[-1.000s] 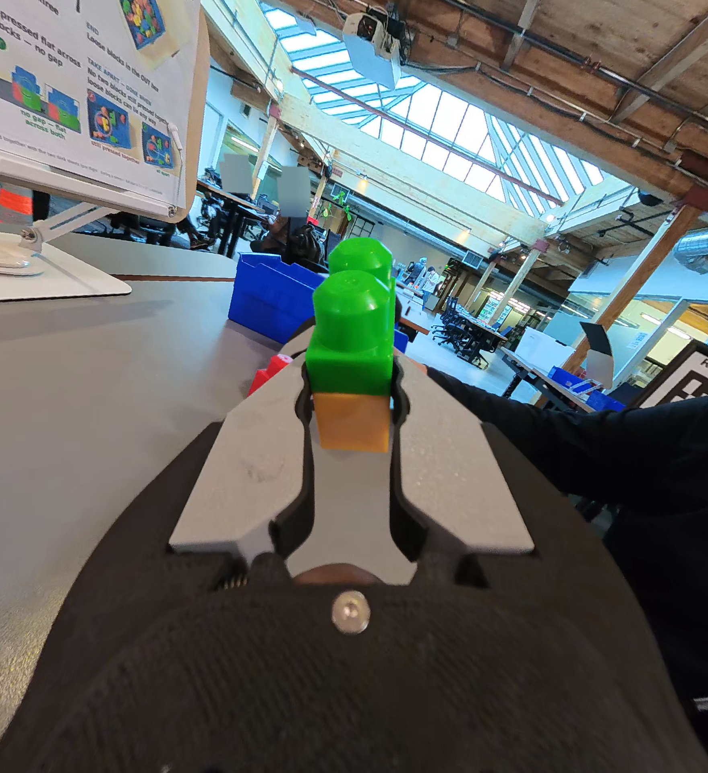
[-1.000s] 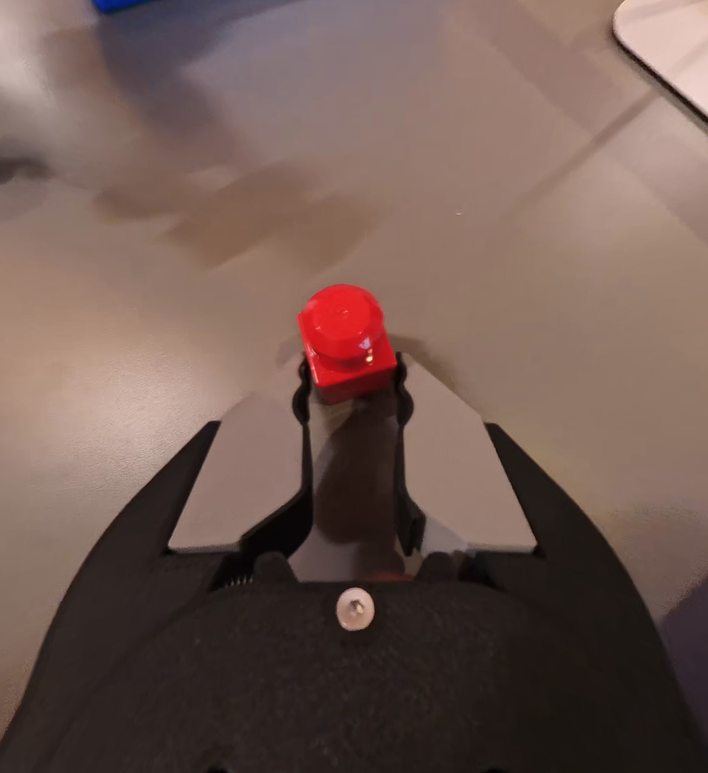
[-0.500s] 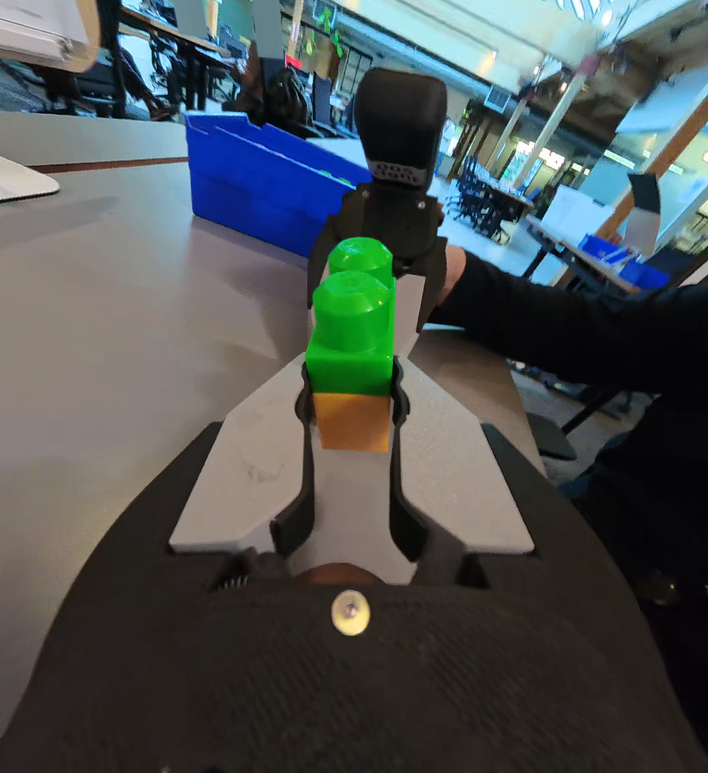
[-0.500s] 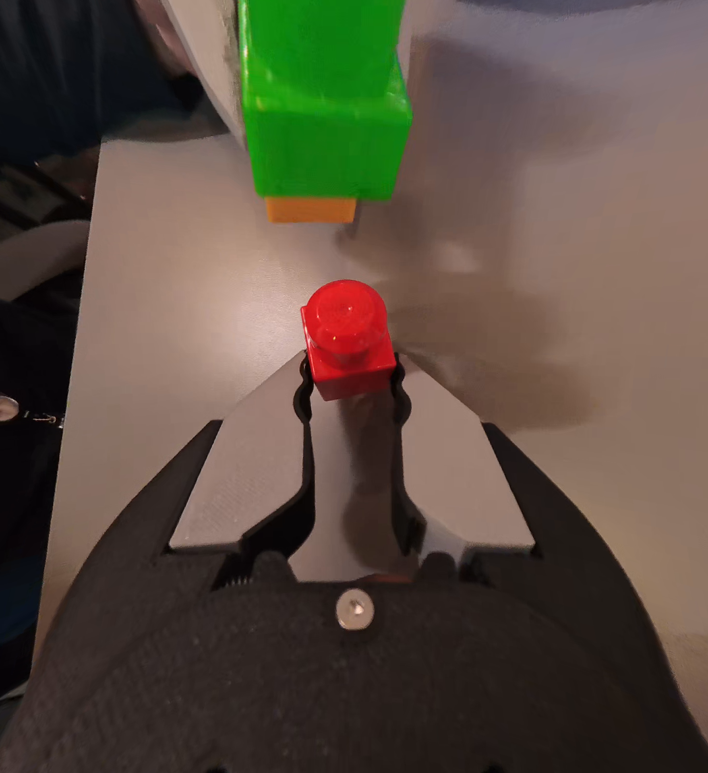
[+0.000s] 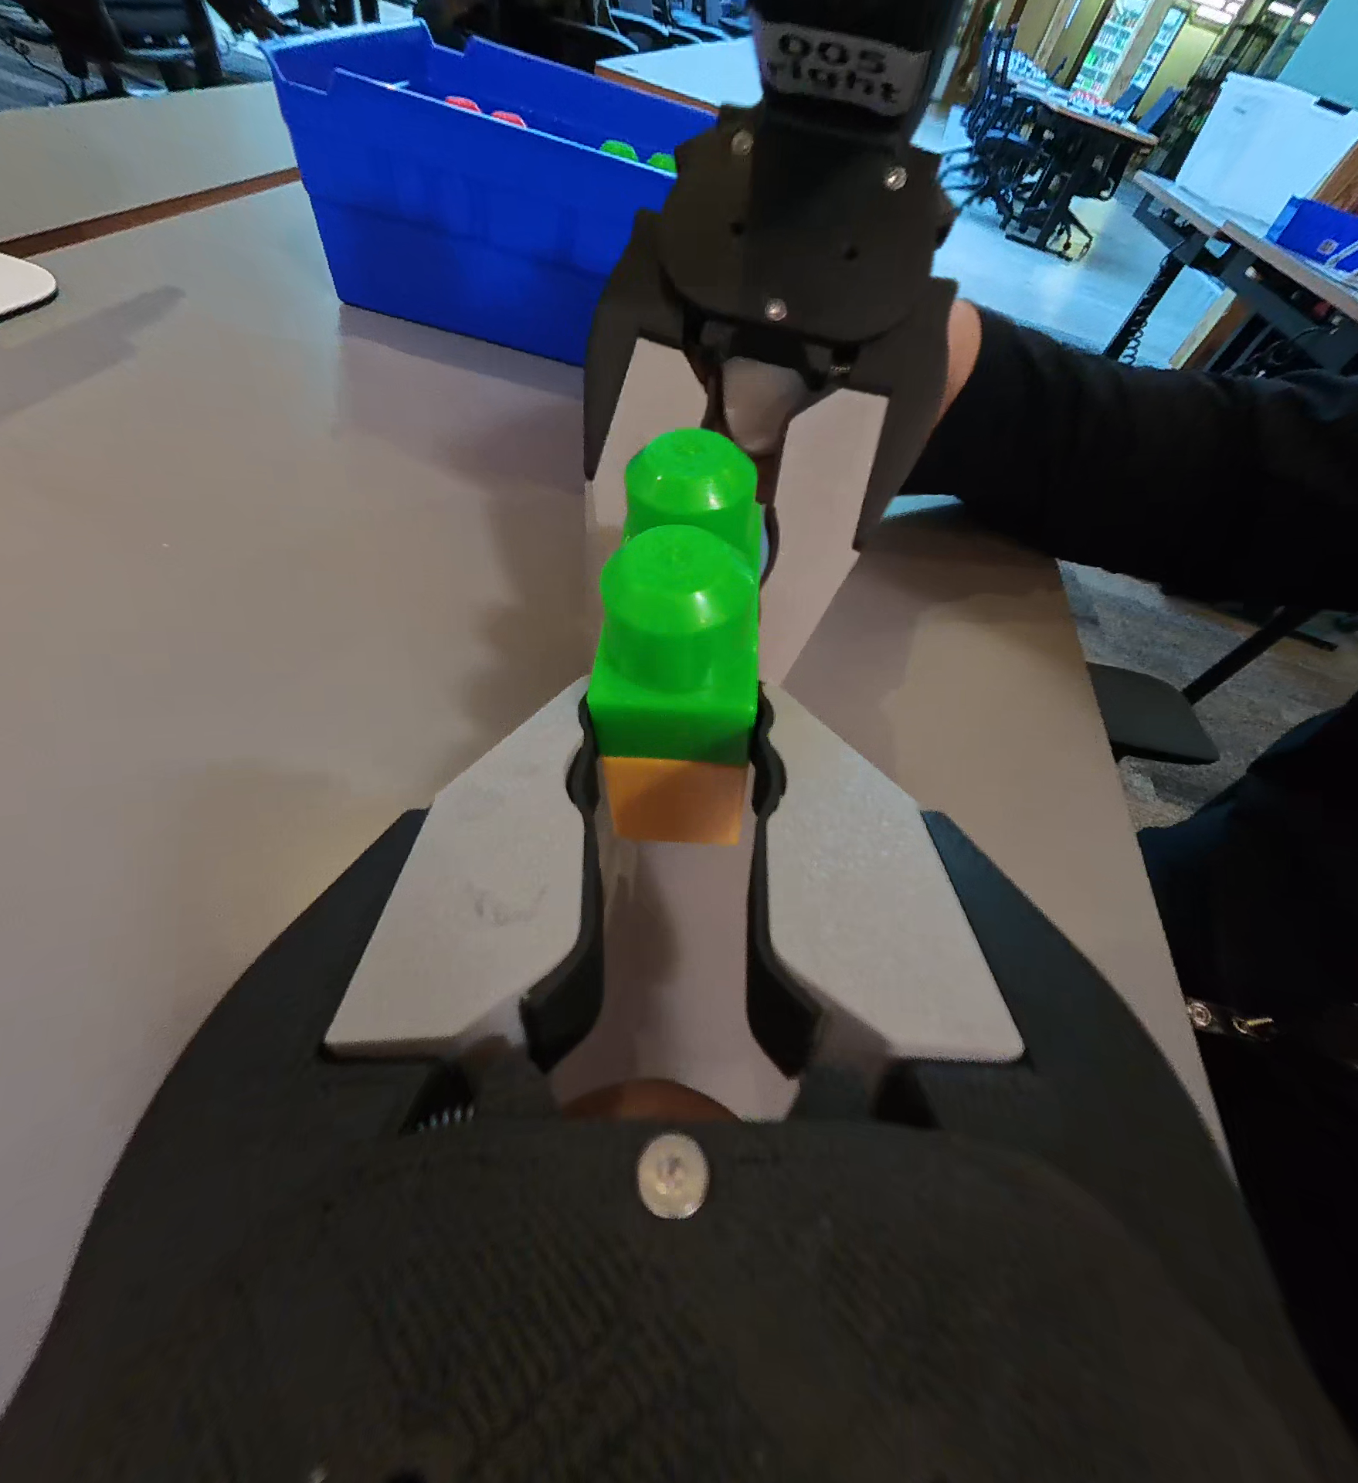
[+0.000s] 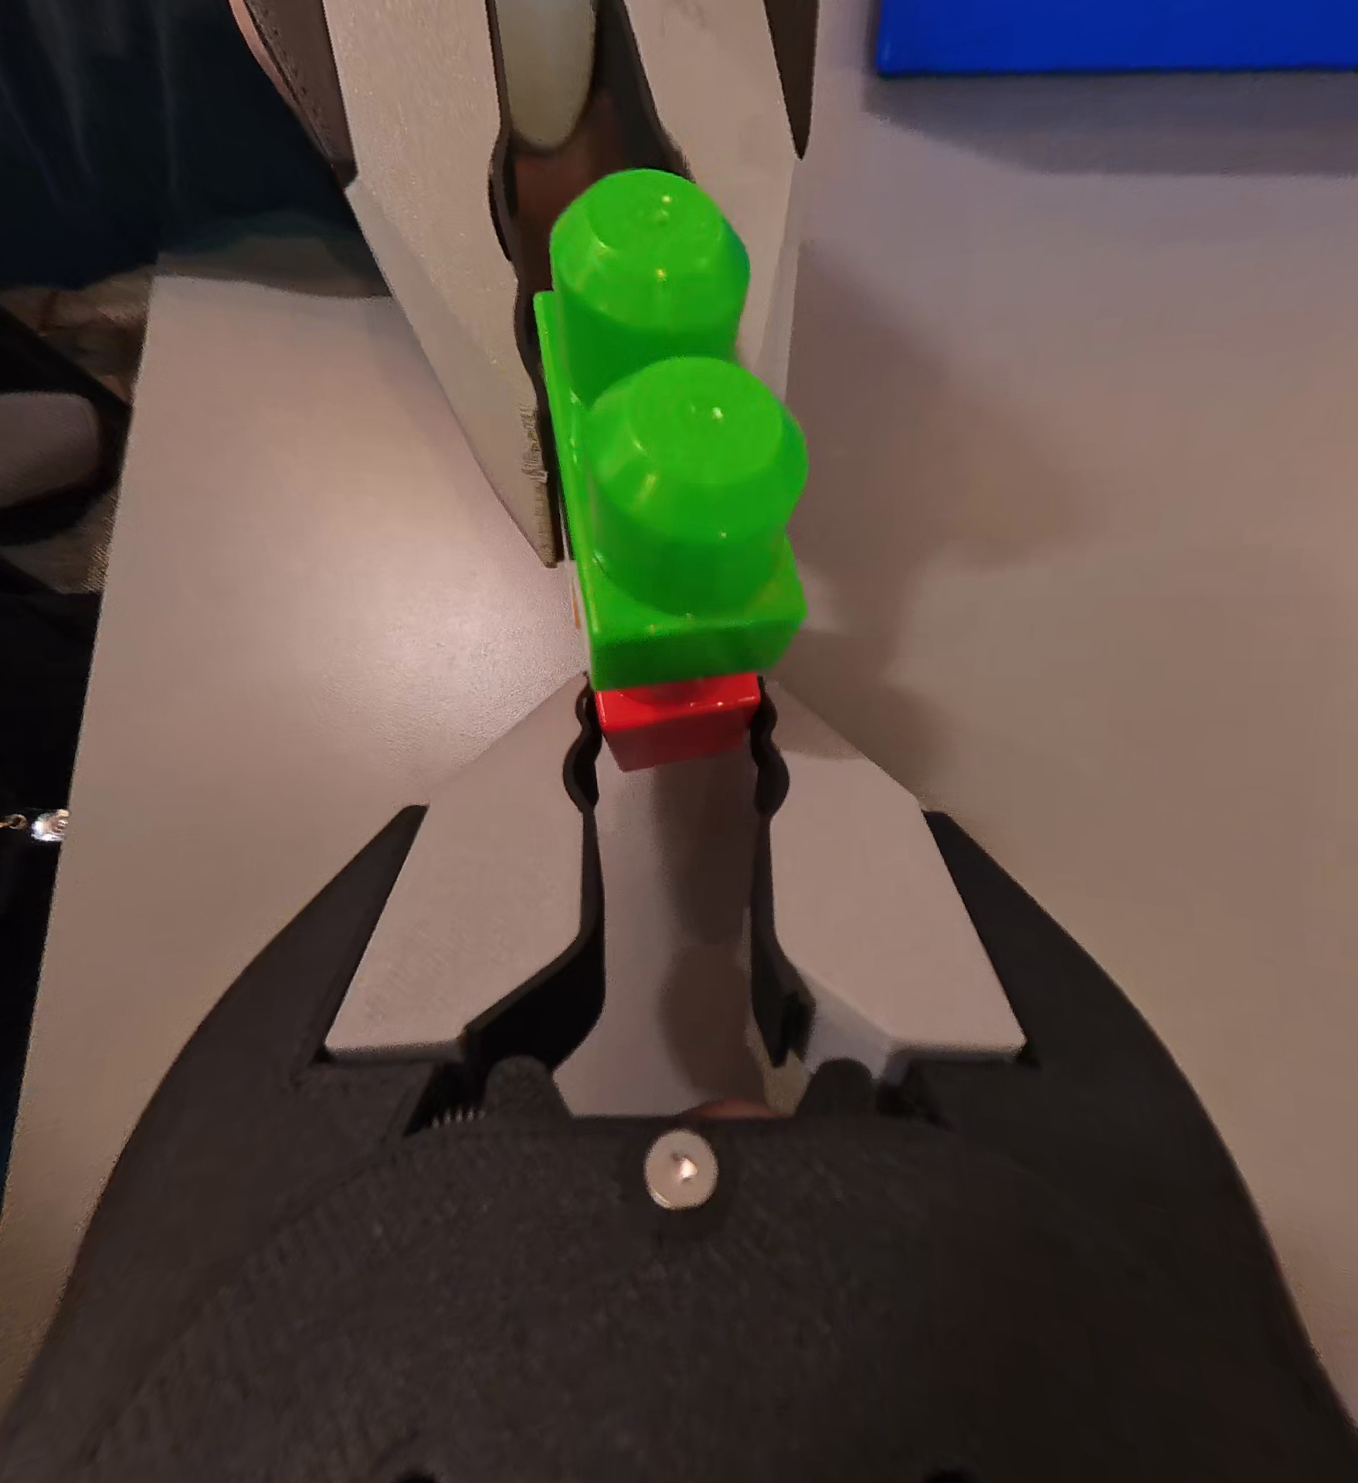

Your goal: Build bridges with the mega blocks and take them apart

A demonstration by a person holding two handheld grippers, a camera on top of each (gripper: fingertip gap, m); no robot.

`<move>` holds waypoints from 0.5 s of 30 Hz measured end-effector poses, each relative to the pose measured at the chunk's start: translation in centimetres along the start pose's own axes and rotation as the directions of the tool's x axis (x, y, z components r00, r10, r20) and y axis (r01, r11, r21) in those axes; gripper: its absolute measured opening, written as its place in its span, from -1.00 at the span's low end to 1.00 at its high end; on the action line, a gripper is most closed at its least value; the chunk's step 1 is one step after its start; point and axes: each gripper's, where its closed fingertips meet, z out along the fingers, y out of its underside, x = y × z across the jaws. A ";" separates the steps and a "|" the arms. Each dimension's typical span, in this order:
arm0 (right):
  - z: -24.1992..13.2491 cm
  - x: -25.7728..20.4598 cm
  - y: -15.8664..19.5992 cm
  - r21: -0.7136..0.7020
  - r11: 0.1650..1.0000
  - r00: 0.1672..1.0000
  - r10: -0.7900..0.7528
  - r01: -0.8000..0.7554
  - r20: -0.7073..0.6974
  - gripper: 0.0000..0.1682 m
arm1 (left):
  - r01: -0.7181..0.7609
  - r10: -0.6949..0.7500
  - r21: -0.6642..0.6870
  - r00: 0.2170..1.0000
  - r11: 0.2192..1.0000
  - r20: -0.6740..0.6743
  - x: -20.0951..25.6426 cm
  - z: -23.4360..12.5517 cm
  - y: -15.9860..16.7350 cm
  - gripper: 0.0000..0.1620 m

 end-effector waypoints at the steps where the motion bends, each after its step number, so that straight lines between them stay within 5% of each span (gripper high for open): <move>1: 0.1 0.0 0.1 -0.017 1.000 1.000 -0.017 0.017 -0.018 -0.59 | -0.002 0.002 -0.010 1.000 1.000 0.000 0.0 0.1 0.1 -0.58; 15: 0.6 0.9 0.9 -0.020 1.000 0.998 -0.011 0.010 -0.054 -0.59 | 0.004 0.000 -0.052 0.998 0.999 0.068 -1.0 0.3 0.6 -0.48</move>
